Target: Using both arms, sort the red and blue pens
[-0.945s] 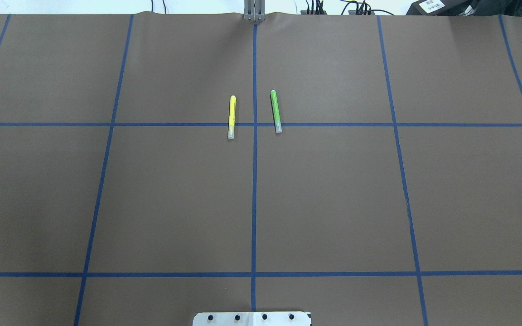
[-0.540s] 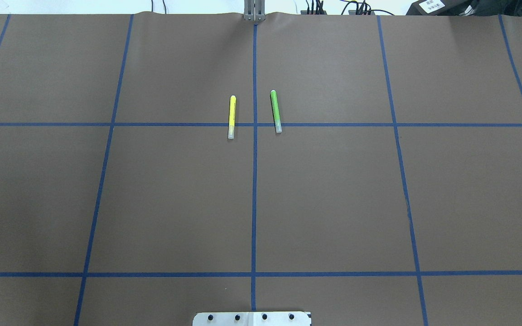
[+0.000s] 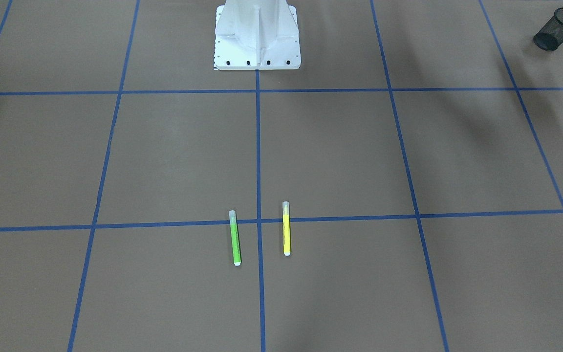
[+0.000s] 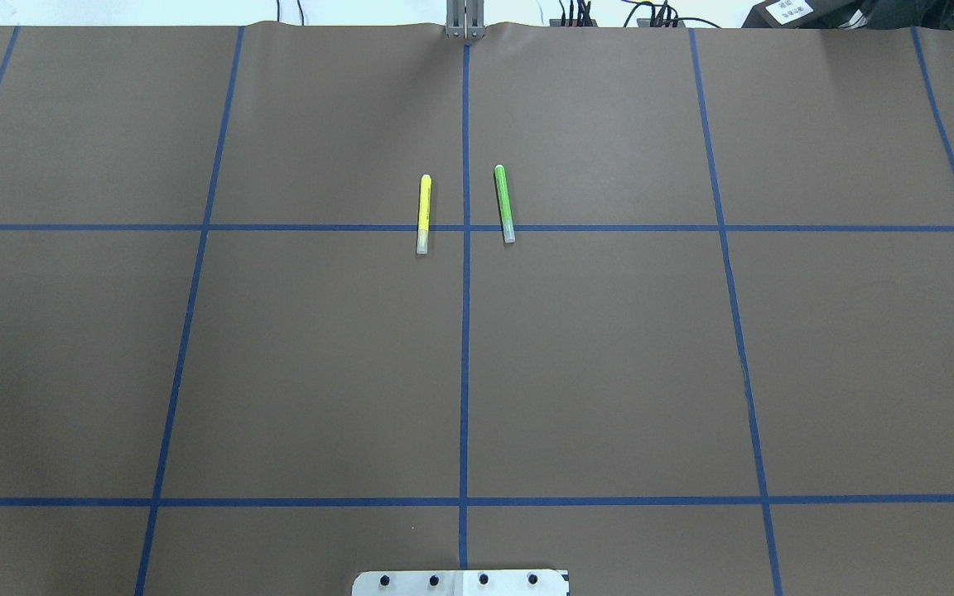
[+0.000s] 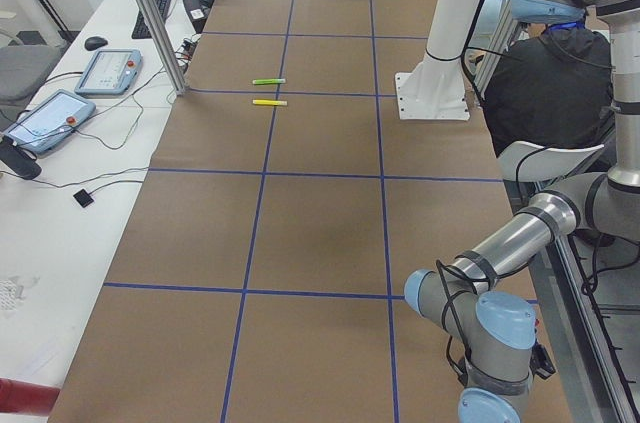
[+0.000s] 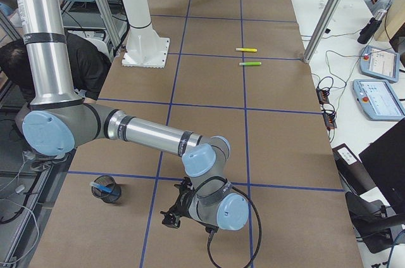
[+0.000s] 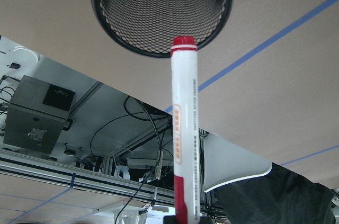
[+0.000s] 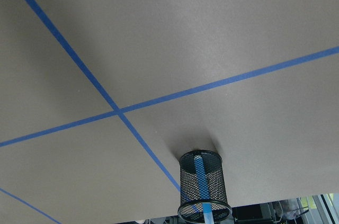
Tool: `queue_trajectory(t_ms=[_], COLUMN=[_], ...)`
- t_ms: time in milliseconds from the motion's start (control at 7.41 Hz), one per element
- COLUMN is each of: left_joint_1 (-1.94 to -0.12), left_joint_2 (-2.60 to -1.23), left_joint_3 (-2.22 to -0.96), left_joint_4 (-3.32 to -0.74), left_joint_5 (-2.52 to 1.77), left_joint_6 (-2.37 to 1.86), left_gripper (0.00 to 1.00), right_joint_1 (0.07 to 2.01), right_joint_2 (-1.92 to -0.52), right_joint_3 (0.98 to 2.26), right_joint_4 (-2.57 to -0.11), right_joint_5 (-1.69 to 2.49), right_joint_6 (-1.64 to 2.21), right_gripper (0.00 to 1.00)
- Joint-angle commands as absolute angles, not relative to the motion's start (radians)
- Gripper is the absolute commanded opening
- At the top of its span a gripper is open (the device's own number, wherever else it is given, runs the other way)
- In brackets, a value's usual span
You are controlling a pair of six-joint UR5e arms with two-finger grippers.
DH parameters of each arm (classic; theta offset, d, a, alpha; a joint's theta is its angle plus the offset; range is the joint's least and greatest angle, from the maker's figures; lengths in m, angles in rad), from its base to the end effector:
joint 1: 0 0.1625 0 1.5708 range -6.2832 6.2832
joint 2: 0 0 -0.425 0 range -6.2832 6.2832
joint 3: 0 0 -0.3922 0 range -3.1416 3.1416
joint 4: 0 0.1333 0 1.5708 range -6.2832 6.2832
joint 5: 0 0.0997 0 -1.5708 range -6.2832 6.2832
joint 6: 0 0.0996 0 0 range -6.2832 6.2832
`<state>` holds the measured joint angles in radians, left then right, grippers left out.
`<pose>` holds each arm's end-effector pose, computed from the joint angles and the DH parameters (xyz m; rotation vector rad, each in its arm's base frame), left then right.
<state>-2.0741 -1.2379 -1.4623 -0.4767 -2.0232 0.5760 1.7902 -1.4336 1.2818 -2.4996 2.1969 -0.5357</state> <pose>-0.1412 -0.0703 0.8345 -1.1060 1.0804 -0.2893 0.1649 -0.3951 0.7688 -0.7585 -0.9034 0.0593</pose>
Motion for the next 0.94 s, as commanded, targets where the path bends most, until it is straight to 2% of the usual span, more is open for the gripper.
queue_trajectory(t_ms=[0,540,810], left_joint_1=[-2.074,-2.074,-2.074], left_joint_2=[-1.270,-1.264,-1.267], left_joint_3=[-1.367,-1.310,-1.302], left_joint_4=[-0.532,-0.569,-0.600], left_joint_5=[-2.023,-2.025,-2.026], left_joint_6=[0.575,0.575,0.572], left_gripper=[0.00,0.01,1.00], right_joint_1=[1.790,1.790,1.790], right_joint_2=[-1.433,-1.433,-1.431], right_joint_3=[1.285,1.295,1.295], right_joint_4=[-2.494,-2.494,-2.494], right_joint_5=[2.206,2.210,2.210], right_joint_6=[-0.535,-0.535,-0.535], right_gripper=[1.00,1.00,1.00])
